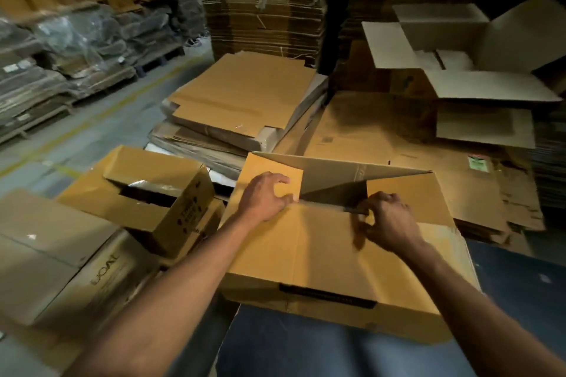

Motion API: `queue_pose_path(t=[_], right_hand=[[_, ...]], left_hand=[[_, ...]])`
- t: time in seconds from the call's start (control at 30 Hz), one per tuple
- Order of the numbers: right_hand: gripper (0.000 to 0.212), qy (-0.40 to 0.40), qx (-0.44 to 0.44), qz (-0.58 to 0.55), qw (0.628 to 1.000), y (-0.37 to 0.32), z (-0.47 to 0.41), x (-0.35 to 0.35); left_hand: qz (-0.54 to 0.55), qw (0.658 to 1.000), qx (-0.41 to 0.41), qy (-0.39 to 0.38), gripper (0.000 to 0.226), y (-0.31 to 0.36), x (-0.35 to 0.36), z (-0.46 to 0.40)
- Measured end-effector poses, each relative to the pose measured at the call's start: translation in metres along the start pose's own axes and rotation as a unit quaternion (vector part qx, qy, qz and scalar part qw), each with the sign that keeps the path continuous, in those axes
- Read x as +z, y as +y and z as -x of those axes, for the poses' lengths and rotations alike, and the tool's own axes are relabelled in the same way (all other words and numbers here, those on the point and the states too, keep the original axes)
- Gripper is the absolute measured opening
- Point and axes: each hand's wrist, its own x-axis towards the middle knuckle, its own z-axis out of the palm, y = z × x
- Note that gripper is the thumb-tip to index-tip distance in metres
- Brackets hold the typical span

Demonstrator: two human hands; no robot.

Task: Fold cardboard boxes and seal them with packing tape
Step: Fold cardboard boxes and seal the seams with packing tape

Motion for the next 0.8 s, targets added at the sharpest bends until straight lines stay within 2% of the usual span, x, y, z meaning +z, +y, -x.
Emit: queue_pose_path(t=[0.07,0.17,0.23,0.33,0.4,0.53,0.6,0.67,0.73,0.8], right_hand=[[0.045,0.024,-0.022,-0.006,0.999,-0.033,-0.001,0.027],[0.052,0.044,-0.030,-0.005,0.999,-0.082,-0.011,0.052],[0.055,0.043,-0.020,-0.006,0.999,-0.100,-0.025,0.058],[0.060,0.049,-0.020,-0.009,0.999,-0.113,-0.039,0.066],[0.067,0.050,-0.019,-0.003,0.999,-0.113,-0.046,0.070],[0.077,0.046,0.001,-0.004,0.999,-0.106,-0.047,0.074],[0.077,0.051,0.009,-0.008,0.999,-0.106,-0.045,0.077],[0.075,0.053,0.015,-0.003,0.998,-0.110,-0.043,0.077],[0.079,0.066,0.018,0.009,0.998,-0.114,-0.042,0.079],[0.091,0.084,0.026,0.021,0.996,-0.117,-0.040,0.079]], left_hand=[[0.111,0.990,-0.061,0.060,0.023,-0.031,-0.007,-0.020],[0.261,0.946,-0.159,0.110,0.008,-0.068,-0.030,-0.062],[0.361,0.901,-0.223,0.088,0.039,-0.088,-0.043,-0.096],[0.504,0.801,-0.322,0.017,0.092,-0.110,-0.049,-0.144],[0.561,0.749,-0.352,-0.003,0.107,-0.119,-0.044,-0.168],[0.643,0.679,-0.353,-0.021,0.128,-0.130,-0.029,-0.201],[0.672,0.659,-0.338,-0.010,0.128,-0.130,-0.027,-0.208],[0.685,0.656,-0.318,0.000,0.125,-0.126,-0.027,-0.210],[0.684,0.668,-0.294,0.003,0.122,-0.124,-0.031,-0.212],[0.673,0.690,-0.265,0.011,0.122,-0.123,-0.038,-0.213]])
